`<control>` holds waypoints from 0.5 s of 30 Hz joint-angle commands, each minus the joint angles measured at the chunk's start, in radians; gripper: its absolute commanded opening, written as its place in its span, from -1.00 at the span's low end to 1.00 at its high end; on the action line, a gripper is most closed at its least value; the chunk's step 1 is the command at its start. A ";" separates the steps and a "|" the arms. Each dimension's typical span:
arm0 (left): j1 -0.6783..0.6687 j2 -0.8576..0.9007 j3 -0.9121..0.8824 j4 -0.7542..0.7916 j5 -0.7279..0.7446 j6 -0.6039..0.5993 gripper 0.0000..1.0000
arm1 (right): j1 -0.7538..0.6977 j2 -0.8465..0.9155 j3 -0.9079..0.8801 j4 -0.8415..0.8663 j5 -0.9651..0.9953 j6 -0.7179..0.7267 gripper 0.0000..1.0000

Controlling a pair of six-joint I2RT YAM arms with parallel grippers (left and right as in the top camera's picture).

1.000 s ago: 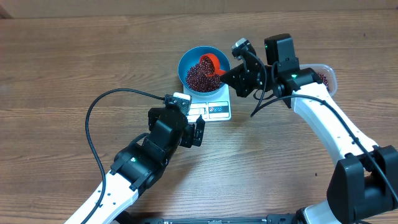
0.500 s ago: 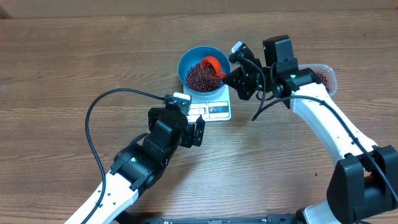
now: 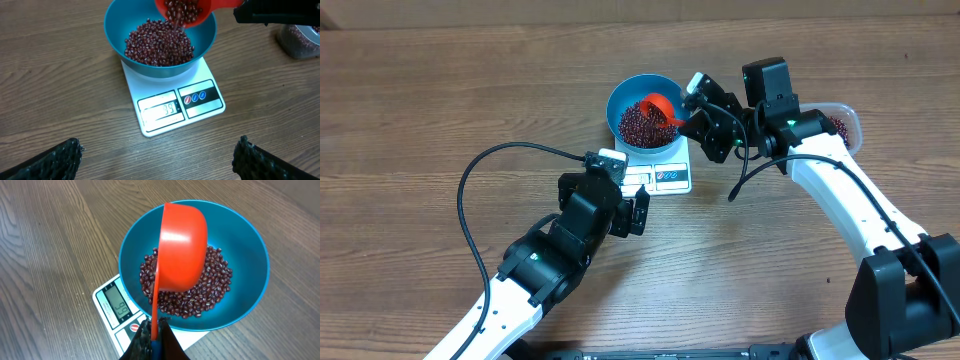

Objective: Scoop item into bowl and weigh 150g on scale
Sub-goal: 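Tilt the red scoop with the right gripper to pour beans into the bowl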

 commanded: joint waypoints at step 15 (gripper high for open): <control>0.005 0.001 0.023 0.004 -0.014 -0.016 0.99 | -0.001 -0.023 0.025 0.007 0.041 -0.132 -0.93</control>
